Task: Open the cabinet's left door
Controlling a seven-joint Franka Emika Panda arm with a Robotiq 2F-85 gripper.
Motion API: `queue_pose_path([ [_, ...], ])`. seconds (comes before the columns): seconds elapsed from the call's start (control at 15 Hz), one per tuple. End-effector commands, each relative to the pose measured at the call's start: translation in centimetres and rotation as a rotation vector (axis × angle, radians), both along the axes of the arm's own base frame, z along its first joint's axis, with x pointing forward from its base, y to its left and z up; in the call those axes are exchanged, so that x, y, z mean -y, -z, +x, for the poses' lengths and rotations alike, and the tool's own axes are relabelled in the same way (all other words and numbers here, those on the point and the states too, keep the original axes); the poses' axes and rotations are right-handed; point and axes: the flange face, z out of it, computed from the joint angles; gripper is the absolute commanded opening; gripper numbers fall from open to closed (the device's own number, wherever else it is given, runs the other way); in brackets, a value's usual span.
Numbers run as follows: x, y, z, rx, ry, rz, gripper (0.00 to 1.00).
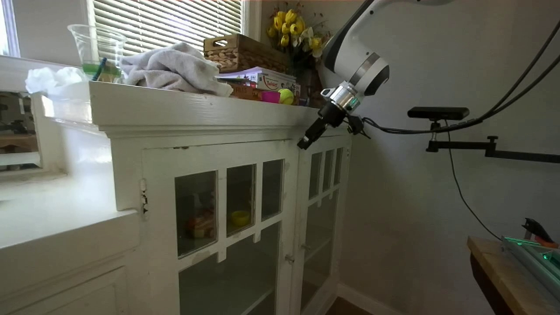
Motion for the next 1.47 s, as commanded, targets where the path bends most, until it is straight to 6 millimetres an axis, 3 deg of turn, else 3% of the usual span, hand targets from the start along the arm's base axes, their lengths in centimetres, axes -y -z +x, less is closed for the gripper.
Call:
queue_pose_path([
  [0.0, 0.1, -0.1, 0.0, 0.058, -0.047, 0.009, 1.0],
  [0.8, 0.4, 0.8, -0.6, 0.195, -0.142, -0.061, 1.0],
  [1.4, 0.0, 2.0, -1.0, 0.199, -0.217, -0.082, 1.0],
])
